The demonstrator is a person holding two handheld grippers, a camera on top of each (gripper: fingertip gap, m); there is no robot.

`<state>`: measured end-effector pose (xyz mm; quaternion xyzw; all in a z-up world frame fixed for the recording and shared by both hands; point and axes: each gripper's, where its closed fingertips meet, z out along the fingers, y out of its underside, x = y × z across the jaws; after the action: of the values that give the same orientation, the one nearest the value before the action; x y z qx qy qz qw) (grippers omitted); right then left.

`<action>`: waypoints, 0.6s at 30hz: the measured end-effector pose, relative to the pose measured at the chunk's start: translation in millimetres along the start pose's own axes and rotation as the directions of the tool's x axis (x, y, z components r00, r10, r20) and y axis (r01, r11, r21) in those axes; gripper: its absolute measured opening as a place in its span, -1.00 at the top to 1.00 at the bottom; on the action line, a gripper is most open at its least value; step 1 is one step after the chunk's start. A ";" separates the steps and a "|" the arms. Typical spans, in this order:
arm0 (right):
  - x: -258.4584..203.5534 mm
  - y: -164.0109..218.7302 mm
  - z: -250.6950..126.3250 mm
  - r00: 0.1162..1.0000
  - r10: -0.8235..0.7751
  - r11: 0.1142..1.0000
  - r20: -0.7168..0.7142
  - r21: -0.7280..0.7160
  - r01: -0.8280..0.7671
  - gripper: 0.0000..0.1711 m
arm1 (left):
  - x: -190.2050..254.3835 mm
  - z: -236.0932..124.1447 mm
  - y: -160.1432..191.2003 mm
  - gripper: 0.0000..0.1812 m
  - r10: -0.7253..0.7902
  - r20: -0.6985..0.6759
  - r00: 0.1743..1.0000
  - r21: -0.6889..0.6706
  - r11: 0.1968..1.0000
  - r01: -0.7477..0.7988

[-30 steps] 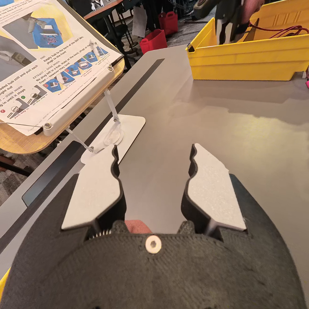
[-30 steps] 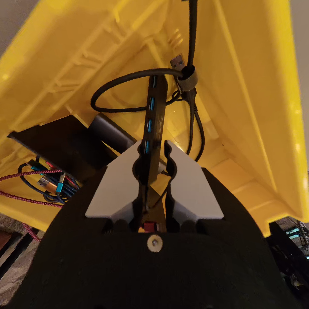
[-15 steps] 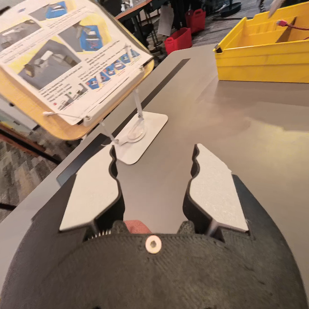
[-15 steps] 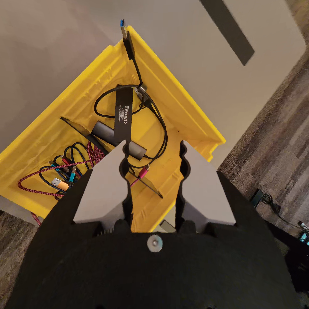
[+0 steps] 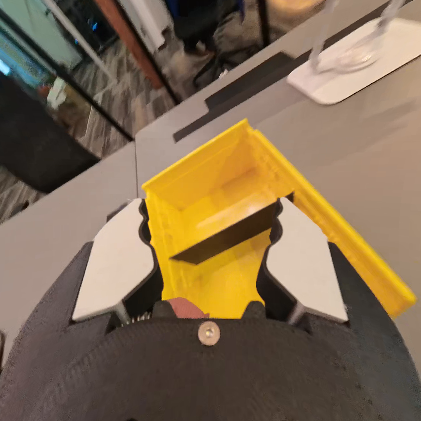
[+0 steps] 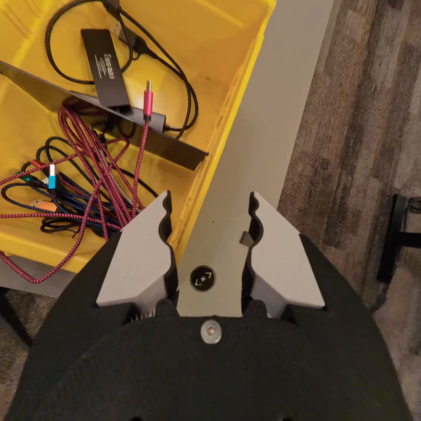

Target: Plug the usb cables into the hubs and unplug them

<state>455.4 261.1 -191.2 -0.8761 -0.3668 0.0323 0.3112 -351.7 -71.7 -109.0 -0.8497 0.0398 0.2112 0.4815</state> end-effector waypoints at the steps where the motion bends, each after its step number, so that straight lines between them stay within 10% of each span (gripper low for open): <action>1: -2.5 5.6 2.1 1.000 0.019 1.000 0.017 0.004 -0.019 0.20 | -11.0 -2.8 15.3 -0.15 -0.021 0.020 1.000 -0.041 0.999 0.021; 11: -39.3 15.8 22.4 0.983 0.091 0.995 0.162 0.026 -0.096 0.35 | -55.8 -4.7 152.4 -0.16 -0.178 0.148 0.973 -0.420 0.879 0.225; 18: -43.0 20.3 37.2 0.989 0.097 0.995 0.111 0.010 -0.099 0.66 | -36.6 13.8 180.1 0.51 -0.402 0.027 0.915 -0.431 0.821 0.374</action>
<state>426.0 241.1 -240.0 -0.8874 -0.3399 0.0989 0.2952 -438.1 -161.2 -245.0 -0.9308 -0.1655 0.0845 0.3147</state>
